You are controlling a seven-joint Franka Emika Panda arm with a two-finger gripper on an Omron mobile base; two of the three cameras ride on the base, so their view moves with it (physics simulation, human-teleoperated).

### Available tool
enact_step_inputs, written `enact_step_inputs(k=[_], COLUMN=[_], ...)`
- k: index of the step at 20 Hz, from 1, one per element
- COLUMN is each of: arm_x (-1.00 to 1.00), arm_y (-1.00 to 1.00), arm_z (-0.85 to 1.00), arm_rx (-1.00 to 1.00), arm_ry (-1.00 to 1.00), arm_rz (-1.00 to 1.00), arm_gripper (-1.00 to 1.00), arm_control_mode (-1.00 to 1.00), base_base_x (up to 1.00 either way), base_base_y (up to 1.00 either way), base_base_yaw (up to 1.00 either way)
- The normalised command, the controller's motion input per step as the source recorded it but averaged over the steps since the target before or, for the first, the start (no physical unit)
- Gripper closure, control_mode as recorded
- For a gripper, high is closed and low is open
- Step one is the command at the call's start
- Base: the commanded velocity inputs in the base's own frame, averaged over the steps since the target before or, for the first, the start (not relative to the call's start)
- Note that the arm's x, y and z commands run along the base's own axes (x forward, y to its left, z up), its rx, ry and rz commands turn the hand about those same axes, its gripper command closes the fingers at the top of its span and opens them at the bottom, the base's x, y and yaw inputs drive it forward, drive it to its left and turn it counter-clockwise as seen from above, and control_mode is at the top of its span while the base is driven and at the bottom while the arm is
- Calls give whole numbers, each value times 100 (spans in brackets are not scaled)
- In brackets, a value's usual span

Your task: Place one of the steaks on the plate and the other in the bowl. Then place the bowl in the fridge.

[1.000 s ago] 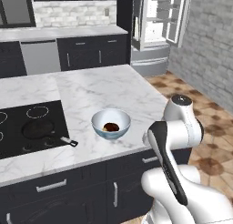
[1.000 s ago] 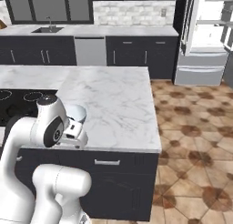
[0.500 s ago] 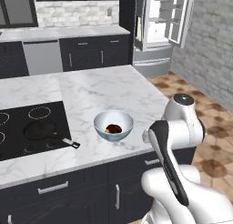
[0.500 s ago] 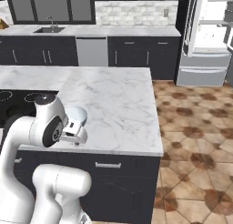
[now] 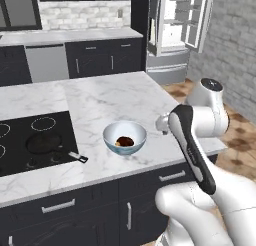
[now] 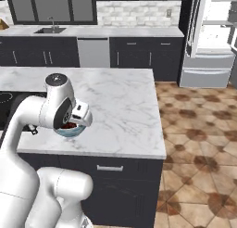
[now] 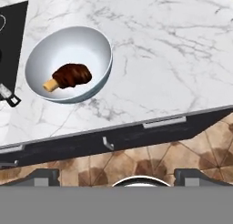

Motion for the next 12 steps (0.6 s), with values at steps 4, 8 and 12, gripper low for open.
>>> enact_step_inputs(k=[4, 8, 12], arm_x=[86, 100, 90], arm_y=[1, 0, 6], arm_z=[-1, -36, -61], arm_rx=[-6, 6, 10], arm_ry=[5, 14, 21], arm_rz=[0, 0, 0], arm_gripper=[-100, -100, -100], arm_control_mode=[-100, -100, -100], base_base_x=[0, 0, 0], base_base_y=[0, 0, 0], base_base_yaw=[0, 0, 0])
